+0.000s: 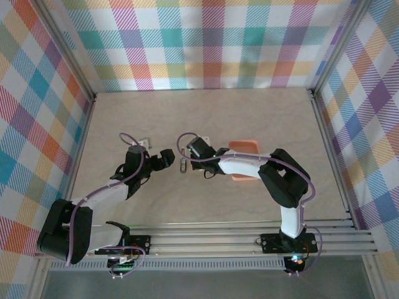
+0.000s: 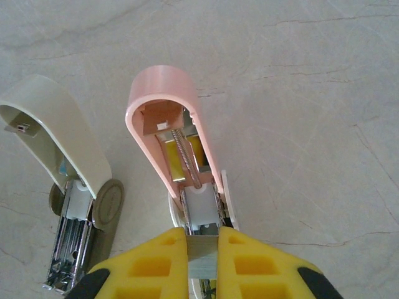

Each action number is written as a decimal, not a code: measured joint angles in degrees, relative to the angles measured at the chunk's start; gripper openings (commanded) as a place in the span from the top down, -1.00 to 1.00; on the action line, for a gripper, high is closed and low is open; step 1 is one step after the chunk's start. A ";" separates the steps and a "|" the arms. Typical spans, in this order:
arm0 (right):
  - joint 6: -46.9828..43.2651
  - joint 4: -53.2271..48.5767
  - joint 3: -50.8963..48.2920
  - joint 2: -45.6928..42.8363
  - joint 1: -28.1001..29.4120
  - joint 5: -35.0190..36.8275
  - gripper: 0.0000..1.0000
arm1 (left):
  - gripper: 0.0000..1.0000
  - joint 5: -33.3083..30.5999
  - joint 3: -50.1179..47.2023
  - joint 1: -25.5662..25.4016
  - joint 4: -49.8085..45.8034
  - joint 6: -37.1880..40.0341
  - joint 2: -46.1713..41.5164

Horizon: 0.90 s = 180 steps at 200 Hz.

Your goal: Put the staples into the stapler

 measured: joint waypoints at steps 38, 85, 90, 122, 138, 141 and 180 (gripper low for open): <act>-0.39 -1.03 0.00 0.00 -0.04 0.52 0.72 | -0.97 0.02 0.00 0.00 0.00 0.00 0.00; -1.33 -1.88 0.00 0.00 -0.04 0.87 0.72 | -0.97 0.02 0.00 0.00 0.00 0.00 0.00; -1.46 -1.84 0.00 0.00 -0.04 0.85 0.72 | -0.97 0.02 0.00 0.00 0.00 0.00 0.00; -2.19 -1.81 -0.02 0.00 -0.04 0.74 0.72 | -0.97 0.02 0.00 0.00 0.00 0.00 0.00; -2.56 -1.86 -0.02 0.00 -0.04 0.63 0.73 | -0.97 0.02 0.00 0.00 0.00 0.00 0.00; -2.58 -1.88 -0.02 0.00 -0.04 0.63 0.73 | -0.97 0.02 0.00 0.00 0.00 0.00 0.00; -3.56 -2.23 -0.02 0.00 -0.04 0.57 0.73 | -0.97 0.02 0.00 0.00 0.00 0.00 0.00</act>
